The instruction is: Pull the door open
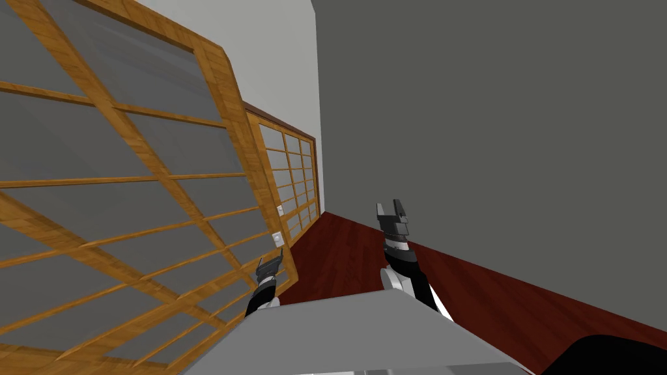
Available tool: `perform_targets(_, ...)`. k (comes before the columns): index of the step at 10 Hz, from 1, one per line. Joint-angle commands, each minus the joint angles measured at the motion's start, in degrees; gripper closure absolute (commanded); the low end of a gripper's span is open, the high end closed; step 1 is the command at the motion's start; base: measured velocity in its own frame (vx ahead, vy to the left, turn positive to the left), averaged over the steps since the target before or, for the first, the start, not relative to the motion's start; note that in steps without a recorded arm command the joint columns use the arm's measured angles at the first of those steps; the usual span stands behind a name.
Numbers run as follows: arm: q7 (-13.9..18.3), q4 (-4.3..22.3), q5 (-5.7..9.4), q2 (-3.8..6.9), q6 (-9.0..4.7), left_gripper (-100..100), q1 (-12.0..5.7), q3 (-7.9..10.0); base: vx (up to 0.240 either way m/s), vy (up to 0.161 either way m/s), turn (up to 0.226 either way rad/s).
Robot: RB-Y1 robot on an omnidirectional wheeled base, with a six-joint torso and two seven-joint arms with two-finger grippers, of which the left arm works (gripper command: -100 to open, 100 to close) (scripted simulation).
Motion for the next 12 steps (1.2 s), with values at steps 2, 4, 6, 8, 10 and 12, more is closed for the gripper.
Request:
perform_targets(2, 3.1, 1.9, 0.2, 2.32, -0.88, -100, 0.16, 0.11, 0.181, 0.006, -0.053)
perform_targets(4, 4.4, 2.4, 0.31, 3.43, -1.14, -100, 0.55, 0.18, 0.143, 0.004, -0.033)
perform_targets(6, 6.8, 3.2, 0.51, 5.48, -1.61, -100, 1.26, 0.31, 0.154, 0.014, -0.061)
perform_targets(8, 8.2, 3.7, 0.63, 6.61, -1.88, -100, 1.65, 0.39, 0.138, 0.005, -0.033)
perform_targets(10, 7.3, 3.2, 0.63, 6.13, -1.53, 100, 1.55, 0.43, 0.027, 0.001, 0.001)
perform_targets(12, 7.3, 3.2, 0.63, 6.13, -1.53, 100, 1.55, 0.43, -0.021, 0.004, -0.003)
